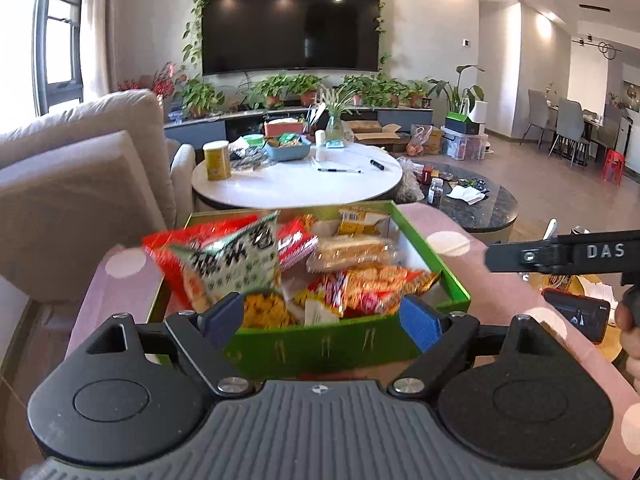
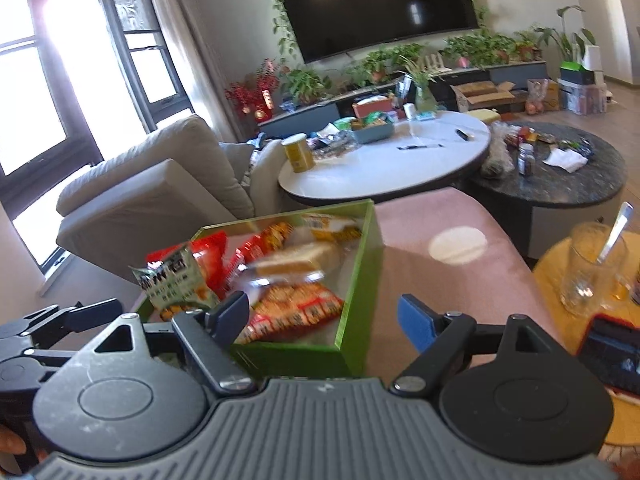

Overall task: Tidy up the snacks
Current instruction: 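Move the right gripper to the brown paper cookie bag and grasp it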

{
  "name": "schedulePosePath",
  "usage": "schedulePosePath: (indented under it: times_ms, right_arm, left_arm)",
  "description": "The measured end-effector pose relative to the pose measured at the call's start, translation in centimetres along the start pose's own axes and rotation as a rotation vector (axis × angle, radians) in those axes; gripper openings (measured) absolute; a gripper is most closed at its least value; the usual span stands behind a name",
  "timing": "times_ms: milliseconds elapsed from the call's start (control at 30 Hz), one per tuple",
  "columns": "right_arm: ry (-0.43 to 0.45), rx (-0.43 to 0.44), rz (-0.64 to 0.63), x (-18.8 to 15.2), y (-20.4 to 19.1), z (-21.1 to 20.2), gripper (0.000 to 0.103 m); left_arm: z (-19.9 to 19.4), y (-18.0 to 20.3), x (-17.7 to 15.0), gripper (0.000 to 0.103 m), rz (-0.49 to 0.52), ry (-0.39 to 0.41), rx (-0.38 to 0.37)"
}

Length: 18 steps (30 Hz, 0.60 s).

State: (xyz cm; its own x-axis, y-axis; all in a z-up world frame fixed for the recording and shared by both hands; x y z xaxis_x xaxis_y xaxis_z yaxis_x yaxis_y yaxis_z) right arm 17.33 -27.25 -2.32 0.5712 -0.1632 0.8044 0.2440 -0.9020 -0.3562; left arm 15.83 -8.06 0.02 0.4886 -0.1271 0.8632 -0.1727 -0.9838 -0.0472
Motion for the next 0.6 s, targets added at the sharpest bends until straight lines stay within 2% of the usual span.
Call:
schedulePosePath:
  times_ms: [233, 467, 600]
  right_arm:
    - [-0.022, -0.026, 0.001, -1.8, 0.6, -1.0, 0.064]
    - [-0.037, -0.040, 0.022, -3.4, 0.9, -1.6, 0.064]
    - [-0.048, -0.075, 0.013, -4.2, 1.6, -1.6, 0.064]
  left_arm:
    - [-0.9, -0.8, -2.6, 0.084, -0.014, -0.043, 0.008]
    - [0.2, 0.6, -5.4, 0.079, 0.054, -0.118, -0.003]
    - [1.2, 1.3, -6.3, 0.078, 0.052, -0.163, -0.021]
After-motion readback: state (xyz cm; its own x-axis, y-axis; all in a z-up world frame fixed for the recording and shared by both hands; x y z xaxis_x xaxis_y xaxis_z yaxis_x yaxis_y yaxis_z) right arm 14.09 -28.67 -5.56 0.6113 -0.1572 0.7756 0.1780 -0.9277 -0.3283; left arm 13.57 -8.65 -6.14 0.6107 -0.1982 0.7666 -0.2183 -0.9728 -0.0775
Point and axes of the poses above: each gripper's, at about its wrist camera, not at the fingertips, and z roughly the way its jaws point, y to its right, x to its top, the point moved 4 cm from there along z, roughly the way its jaws point, and after that the axes turned 6 degrees about x, right-handed, at the moved point
